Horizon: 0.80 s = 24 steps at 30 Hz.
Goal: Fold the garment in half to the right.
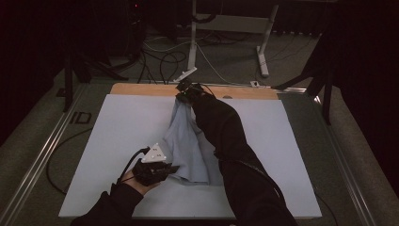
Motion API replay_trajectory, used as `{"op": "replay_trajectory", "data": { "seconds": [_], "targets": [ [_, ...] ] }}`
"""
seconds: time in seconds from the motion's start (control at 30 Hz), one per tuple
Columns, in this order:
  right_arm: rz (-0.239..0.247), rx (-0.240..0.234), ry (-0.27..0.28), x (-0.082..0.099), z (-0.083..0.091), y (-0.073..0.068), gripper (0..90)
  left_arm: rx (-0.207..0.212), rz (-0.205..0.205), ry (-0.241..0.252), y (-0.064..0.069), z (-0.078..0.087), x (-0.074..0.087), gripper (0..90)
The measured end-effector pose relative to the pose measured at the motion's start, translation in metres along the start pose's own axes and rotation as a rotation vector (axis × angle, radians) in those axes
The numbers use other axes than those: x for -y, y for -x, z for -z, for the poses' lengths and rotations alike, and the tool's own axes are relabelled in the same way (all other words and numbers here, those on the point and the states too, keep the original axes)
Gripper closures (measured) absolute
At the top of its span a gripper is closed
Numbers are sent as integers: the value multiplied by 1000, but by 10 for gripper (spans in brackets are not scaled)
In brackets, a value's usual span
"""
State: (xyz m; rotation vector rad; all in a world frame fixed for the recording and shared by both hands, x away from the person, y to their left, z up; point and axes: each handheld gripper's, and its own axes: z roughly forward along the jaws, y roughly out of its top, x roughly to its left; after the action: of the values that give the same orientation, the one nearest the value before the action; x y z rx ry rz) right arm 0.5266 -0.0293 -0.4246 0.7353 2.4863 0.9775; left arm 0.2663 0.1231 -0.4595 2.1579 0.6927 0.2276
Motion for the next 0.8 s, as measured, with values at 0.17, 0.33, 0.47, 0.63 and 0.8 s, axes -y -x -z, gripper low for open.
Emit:
{"op": "replay_trajectory", "data": {
  "seconds": [0.17, 0.33, 0.47, 0.63, 0.8],
  "targets": [
    [-8, 5, 15, 6, 9, 6, 878, 11, -17, -3, 4, -4, -7, 868],
    [-19, 12, 39, 11, 19, 14, 877, 22, -32, -4, 7, -7, -14, 868],
    [-31, 15, 52, 15, 25, 18, 878, 27, -49, -9, 10, -9, -20, 868],
    [-38, 23, 62, 21, 30, 22, 877, 36, -67, -16, 14, -14, -27, 868],
    [-55, 25, 75, 28, 35, 28, 877, 46, -82, -21, 17, -20, -33, 868]
  ]
}}
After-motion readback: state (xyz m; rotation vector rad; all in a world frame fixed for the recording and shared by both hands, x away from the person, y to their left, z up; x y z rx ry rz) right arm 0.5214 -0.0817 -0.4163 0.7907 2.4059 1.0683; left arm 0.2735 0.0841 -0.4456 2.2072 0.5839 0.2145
